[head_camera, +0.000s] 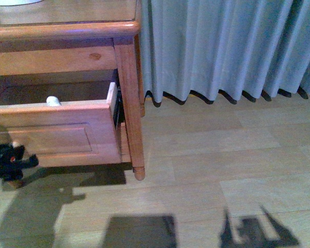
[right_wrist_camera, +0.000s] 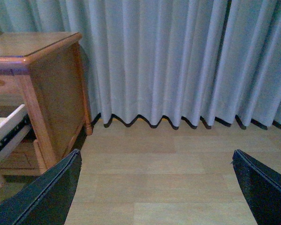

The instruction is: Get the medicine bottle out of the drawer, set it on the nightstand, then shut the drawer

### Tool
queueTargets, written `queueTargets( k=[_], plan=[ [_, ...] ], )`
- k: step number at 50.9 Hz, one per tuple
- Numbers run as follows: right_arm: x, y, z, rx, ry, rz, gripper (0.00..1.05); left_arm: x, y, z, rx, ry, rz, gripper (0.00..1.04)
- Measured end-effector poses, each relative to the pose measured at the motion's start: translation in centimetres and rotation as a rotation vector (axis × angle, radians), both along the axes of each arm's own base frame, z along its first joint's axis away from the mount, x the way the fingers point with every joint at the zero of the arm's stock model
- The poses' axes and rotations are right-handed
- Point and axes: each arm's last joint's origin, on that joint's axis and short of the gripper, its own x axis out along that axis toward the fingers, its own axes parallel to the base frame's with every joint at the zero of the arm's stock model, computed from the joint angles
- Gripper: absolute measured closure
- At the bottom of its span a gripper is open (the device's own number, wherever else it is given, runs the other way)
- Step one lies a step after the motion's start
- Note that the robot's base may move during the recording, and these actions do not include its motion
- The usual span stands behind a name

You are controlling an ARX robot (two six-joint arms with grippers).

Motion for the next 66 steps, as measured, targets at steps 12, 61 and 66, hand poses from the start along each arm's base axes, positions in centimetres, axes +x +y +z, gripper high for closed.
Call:
queueTargets(
  k=[12,61,66],
  plan=[
    [0.0,0.0,0.0,0.000,0.000,0.000,0.07,-1.4,-0.1,-0.2,-0.011,0.020,0.004,0.67],
    [0.0,0.0,0.0,0.000,0.000,-0.002,0.07,-17.6,-1.4,23.0,0.053,-0.401,-0.020,0.43],
    [0.0,0.0,0.0,0.000,0.000,-0.005,0.07,-17.7,-1.4,21.3,0.068,-0.399,-0.014,0.62]
  ],
)
